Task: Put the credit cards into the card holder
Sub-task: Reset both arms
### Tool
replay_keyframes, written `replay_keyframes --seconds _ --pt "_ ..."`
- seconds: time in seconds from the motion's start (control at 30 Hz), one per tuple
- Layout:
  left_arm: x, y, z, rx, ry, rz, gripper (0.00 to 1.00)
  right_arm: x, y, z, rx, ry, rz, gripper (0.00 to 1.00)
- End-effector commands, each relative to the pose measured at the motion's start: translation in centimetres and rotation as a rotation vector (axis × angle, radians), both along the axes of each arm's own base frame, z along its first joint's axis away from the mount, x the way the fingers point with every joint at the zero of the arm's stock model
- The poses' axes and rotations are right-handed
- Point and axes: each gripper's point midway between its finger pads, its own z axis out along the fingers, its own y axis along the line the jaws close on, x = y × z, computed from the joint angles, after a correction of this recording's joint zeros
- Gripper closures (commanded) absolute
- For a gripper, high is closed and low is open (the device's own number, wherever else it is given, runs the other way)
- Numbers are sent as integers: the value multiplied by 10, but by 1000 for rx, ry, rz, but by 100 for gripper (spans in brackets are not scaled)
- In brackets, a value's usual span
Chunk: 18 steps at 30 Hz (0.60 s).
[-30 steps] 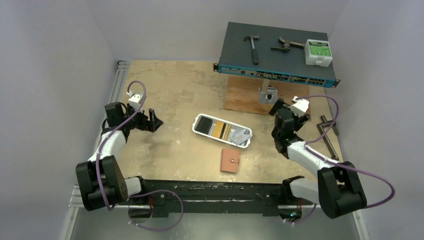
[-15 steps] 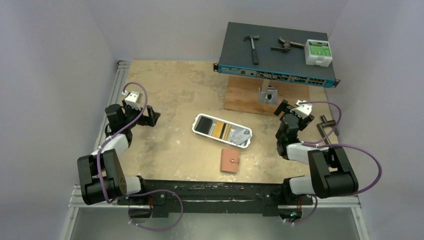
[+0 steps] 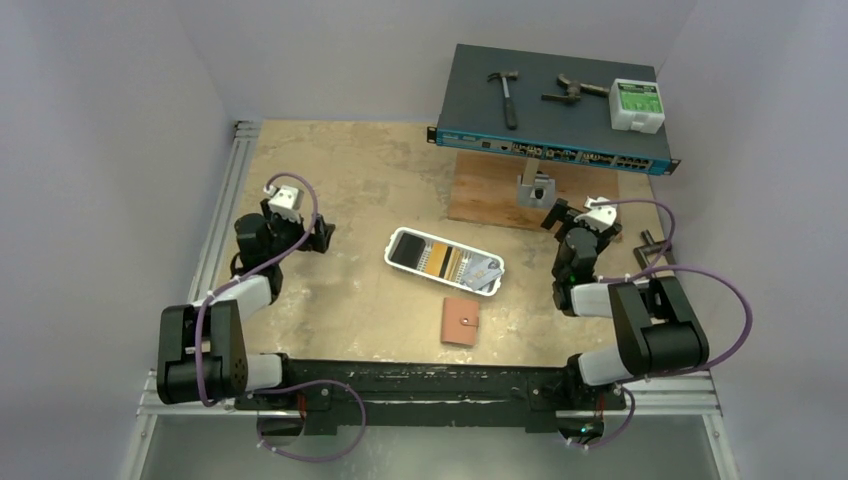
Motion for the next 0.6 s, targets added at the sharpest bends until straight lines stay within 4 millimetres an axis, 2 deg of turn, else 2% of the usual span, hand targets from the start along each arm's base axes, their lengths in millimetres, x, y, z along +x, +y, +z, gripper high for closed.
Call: replay_keyframes --seconds 0.0,0.03,0.1,0.17,0.23,0.3,0.33,0.4,0.47,0.57 --pt "11 -2 15 72 -116 42 0 14 16 20 -78 -53 122 1" --pt "11 -1 13 70 -110 53 0 11 21 13 -76 -52 153 1" --pt "12 2 12 74 -100 70 0 4 16 28 -104 -155 128 1" --pt "14 2 11 78 -90 75 0 14 19 12 -50 -61 138 1" --pt "12 1 12 74 -97 76 0 14 18 21 -70 -105 133 1" --pt "6 -1 18 91 -178 60 0 13 19 16 -56 -81 139 1" --pt "-7 -10 7 101 -226 9 0 12 16 23 -78 -118 127 1" --pt "-20 -14 11 115 -311 15 0 10 17 18 -68 -93 132 1" --pt "-16 -11 9 117 -276 34 0 10 16 20 -64 -101 123 1" --pt "3 -5 7 94 -177 62 0 9 13 22 -78 -111 113 1"
